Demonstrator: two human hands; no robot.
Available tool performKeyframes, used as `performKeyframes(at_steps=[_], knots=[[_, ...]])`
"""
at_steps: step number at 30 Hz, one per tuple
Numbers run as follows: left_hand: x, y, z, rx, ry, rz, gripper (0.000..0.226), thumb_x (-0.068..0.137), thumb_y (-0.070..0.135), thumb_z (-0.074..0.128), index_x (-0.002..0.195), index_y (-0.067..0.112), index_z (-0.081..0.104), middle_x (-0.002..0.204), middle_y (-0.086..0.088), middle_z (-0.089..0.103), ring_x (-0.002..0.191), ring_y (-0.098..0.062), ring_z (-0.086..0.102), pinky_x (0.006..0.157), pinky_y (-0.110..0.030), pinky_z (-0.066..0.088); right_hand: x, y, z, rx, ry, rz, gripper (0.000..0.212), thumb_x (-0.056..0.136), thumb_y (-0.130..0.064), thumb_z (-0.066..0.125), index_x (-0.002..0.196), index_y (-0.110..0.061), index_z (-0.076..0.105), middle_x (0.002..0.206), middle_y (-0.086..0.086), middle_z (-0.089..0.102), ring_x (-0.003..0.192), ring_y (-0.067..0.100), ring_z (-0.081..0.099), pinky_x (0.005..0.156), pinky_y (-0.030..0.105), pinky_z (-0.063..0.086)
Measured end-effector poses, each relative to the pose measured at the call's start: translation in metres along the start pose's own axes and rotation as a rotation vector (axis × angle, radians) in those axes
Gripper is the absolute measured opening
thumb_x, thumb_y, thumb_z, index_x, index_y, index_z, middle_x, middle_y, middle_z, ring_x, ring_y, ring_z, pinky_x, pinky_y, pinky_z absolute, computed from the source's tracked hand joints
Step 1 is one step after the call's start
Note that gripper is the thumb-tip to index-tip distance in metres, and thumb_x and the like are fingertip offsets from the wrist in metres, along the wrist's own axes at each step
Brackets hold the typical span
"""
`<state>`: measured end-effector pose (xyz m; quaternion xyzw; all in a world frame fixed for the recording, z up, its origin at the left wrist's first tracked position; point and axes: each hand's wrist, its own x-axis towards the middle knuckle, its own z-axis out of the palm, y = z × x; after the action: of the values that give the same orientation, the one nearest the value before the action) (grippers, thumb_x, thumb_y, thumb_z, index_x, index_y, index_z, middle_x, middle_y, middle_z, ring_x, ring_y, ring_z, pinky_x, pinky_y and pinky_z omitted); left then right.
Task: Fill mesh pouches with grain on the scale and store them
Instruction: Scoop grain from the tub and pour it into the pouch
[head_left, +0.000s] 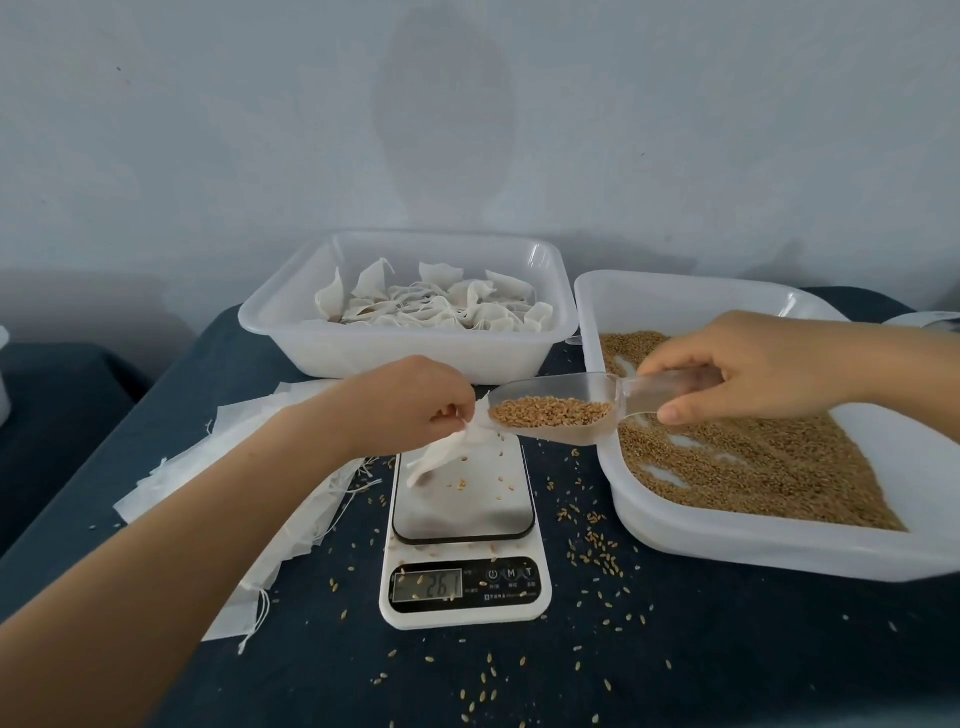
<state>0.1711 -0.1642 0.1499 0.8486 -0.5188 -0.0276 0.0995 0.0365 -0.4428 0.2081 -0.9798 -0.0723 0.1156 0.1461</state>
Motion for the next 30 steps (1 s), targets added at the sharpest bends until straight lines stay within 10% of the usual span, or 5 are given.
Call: performKeyframes(at_steps=[16,22,30], knots=[[0.0,0.01,-0.002,0.022,-0.001,0.036,0.019,0.093,0.027,0.055,0.103,0.02,0.069,0.096,0.009,0.062,0.084,-0.004,0.053,0.082,-0.02,0.042,0.02,-0.054,-0.04,-0.416,-0.122,0.004,0.016,0.086,-0.048,0.06,0.098,-0.042,0.051,0.072,-0.016,0.056,0.063,-0.008,0.051,0.053,0.013,0.034],[-0.003,0.009,-0.003,0.001,0.037,0.07,0.018,0.093,0.023,0.056,0.101,0.018,0.071,0.085,0.016,0.054,0.076,0.002,0.044,0.072,-0.006,0.031,0.028,-0.061,-0.047,-0.446,-0.169,-0.014,0.02,0.084,-0.048,0.062,0.101,-0.042,0.053,0.075,-0.02,0.053,0.068,-0.017,0.047,0.06,0.007,0.035],[-0.005,0.008,-0.002,-0.011,0.058,0.076,0.019,0.093,0.025,0.056,0.102,0.02,0.071,0.093,0.013,0.063,0.079,0.003,0.046,0.078,-0.013,0.037,0.039,-0.072,-0.062,-0.445,-0.25,0.027,0.02,0.081,-0.05,0.064,0.098,-0.044,0.057,0.08,-0.007,0.067,0.073,0.003,0.057,0.058,0.011,0.035]])
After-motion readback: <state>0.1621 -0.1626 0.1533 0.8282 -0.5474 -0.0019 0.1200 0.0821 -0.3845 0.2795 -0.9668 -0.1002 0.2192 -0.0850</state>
